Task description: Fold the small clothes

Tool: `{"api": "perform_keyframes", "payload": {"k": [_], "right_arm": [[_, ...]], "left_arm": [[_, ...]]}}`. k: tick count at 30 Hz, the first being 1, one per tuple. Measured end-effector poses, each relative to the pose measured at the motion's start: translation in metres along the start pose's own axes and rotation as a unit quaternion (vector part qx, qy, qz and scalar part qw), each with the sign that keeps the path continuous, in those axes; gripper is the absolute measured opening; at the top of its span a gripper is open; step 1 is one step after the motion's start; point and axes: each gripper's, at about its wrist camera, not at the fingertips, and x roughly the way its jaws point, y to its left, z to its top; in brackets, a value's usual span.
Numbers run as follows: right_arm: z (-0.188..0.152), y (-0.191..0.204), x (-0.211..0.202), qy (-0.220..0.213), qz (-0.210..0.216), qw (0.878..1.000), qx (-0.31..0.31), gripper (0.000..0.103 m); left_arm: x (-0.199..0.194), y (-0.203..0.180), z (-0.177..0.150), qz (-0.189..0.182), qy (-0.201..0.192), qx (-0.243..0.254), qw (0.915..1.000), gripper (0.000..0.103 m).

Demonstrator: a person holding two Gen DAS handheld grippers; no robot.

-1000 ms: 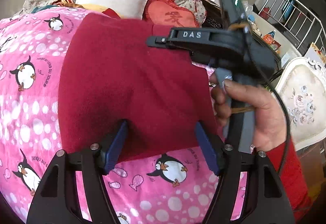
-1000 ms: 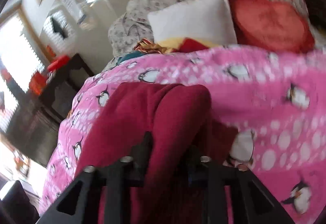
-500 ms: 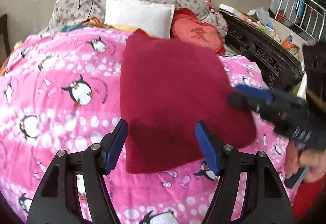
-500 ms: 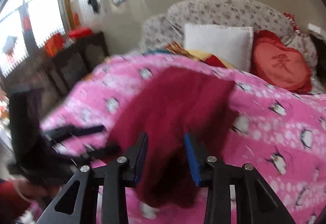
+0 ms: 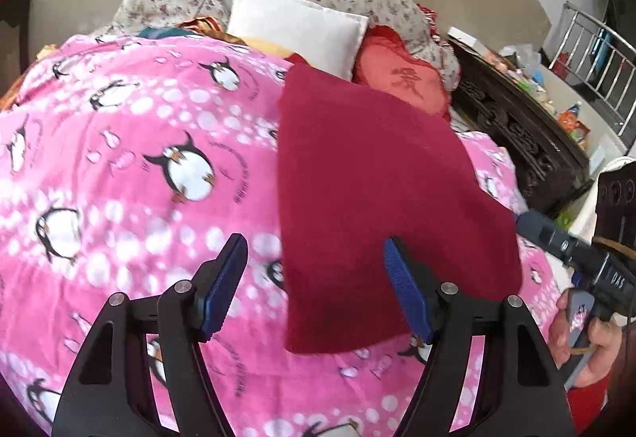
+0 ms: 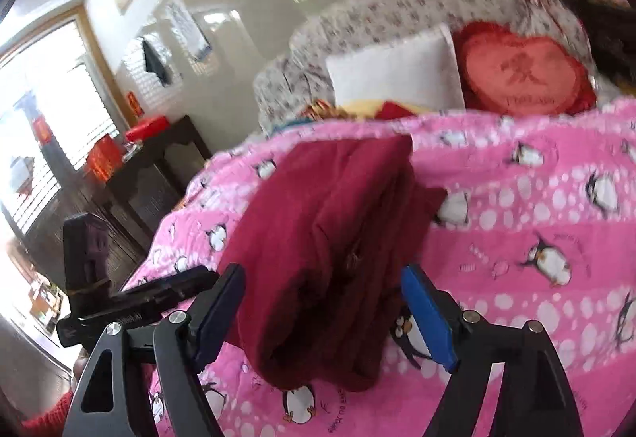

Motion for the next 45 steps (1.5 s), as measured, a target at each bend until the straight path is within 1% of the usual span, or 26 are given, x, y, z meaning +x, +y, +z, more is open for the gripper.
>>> {"api": "perform_keyframes", "payload": {"k": [2, 4, 6, 8, 9, 10, 12, 14, 15, 18, 20, 21, 24, 26, 28, 29, 30, 31, 32, 33, 35, 36, 37, 39, 42, 45], "right_arm": [[0.002, 0.0, 0.012, 0.015, -0.017, 1.0, 0.002, 0.079], [0.003, -0.003, 0.02, 0.021, -0.023, 0.999, 0.013, 0.08], [0.004, -0.01, 0.021, 0.015, -0.019, 0.999, 0.027, 0.085], [0.006, -0.013, 0.024, 0.01, -0.022, 0.999, 0.03, 0.09], [0.007, -0.015, 0.028, 0.013, -0.023, 0.999, 0.034, 0.091], [0.008, -0.018, 0.032, 0.019, -0.02, 0.999, 0.039, 0.092], [0.009, -0.023, 0.041, 0.028, -0.009, 0.998, 0.05, 0.092], [0.01, -0.028, 0.048, 0.034, -0.001, 0.998, 0.059, 0.096], [0.01, -0.031, 0.052, 0.036, 0.004, 0.997, 0.063, 0.098], [0.01, -0.04, 0.066, 0.043, 0.024, 0.996, 0.077, 0.1], [0.011, -0.041, 0.073, 0.039, 0.032, 0.996, 0.077, 0.1], [0.012, -0.042, 0.076, 0.036, 0.038, 0.996, 0.077, 0.1], [0.011, -0.043, 0.082, 0.027, 0.049, 0.995, 0.084, 0.101], [0.011, -0.04, 0.084, 0.024, 0.046, 0.995, 0.079, 0.098], [0.01, -0.034, 0.084, 0.022, 0.051, 0.996, 0.072, 0.082], [0.01, -0.033, 0.084, 0.019, 0.051, 0.996, 0.072, 0.079], [0.01, -0.031, 0.082, 0.014, 0.048, 0.996, 0.07, 0.073], [0.01, -0.028, 0.08, 0.01, 0.045, 0.997, 0.066, 0.069], [0.011, -0.026, 0.078, 0.008, 0.042, 0.997, 0.062, 0.067], [0.012, -0.023, 0.075, 0.004, 0.038, 0.998, 0.058, 0.064], [0.012, -0.015, 0.068, -0.002, 0.037, 0.998, 0.055, 0.061], [0.012, -0.012, 0.065, -0.005, 0.039, 0.998, 0.054, 0.06], [0.013, -0.008, 0.061, -0.008, 0.041, 0.998, 0.051, 0.059], [0.013, 0.005, 0.05, -0.012, 0.049, 0.998, 0.044, 0.059], [0.01, 0.023, 0.035, -0.015, 0.062, 0.997, 0.034, 0.059], [-0.003, 0.049, 0.017, -0.016, 0.076, 0.997, 0.018, 0.059]], "left_arm": [[0.002, 0.001, 0.003, 0.003, 0.001, -0.001, 1.0, 0.071], [0.005, 0.0, 0.005, 0.008, 0.002, 0.006, 1.0, 0.071], [0.008, -0.001, 0.008, 0.009, 0.002, 0.013, 0.9999, 0.072], [0.011, -0.001, 0.012, 0.002, 0.0, 0.009, 1.0, 0.072], [0.013, 0.0, 0.013, -0.002, 0.0, 0.007, 1.0, 0.073], [0.017, 0.0, 0.015, -0.005, 0.001, 0.004, 1.0, 0.076], [0.023, 0.002, 0.018, -0.01, 0.004, 0.0, 0.9999, 0.077], [0.031, 0.004, 0.022, -0.021, 0.009, -0.004, 0.9997, 0.077], [0.035, 0.005, 0.023, -0.027, 0.01, -0.005, 0.9996, 0.079], [0.049, 0.008, 0.027, -0.049, 0.021, -0.014, 0.9985, 0.089], [0.057, 0.011, 0.03, -0.065, 0.022, -0.023, 0.9974, 0.092], [0.059, 0.01, 0.031, -0.069, 0.021, -0.021, 0.9971, 0.095], [0.062, 0.003, 0.031, -0.064, 0.017, -0.001, 0.9978, 0.1], [0.063, -0.004, 0.029, -0.053, 0.014, 0.019, 0.9983, 0.101], [0.064, -0.008, 0.029, -0.049, 0.018, 0.031, 0.9981, 0.101], [0.065, -0.008, 0.029, -0.05, 0.021, 0.033, 0.998, 0.101], [0.065, -0.008, 0.03, -0.054, 0.023, 0.03, 0.9978, 0.096], [0.065, -0.008, 0.03, -0.063, 0.025, 0.026, 0.9974, 0.089], [0.063, -0.008, 0.03, -0.063, 0.025, 0.021, 0.9975, 0.087], [0.06, -0.007, 0.03, -0.062, 0.022, 0.018, 0.9977, 0.081], [0.053, -0.005, 0.031, -0.069, 0.018, 0.012, 0.9974, 0.073], [0.047, -0.003, 0.031, -0.074, 0.016, 0.007, 0.9971, 0.065], [0.04, -0.001, 0.031, -0.082, 0.015, 0.002, 0.9965, 0.061], [0.026, 0.0, 0.032, -0.089, 0.012, -0.002, 0.996, 0.061], [-0.005, -0.004, 0.025, -0.084, -0.003, 0.009, 0.9964, 0.061], [-0.04, -0.003, 0.011, -0.08, -0.013, 0.011, 0.9967, 0.06]]}}
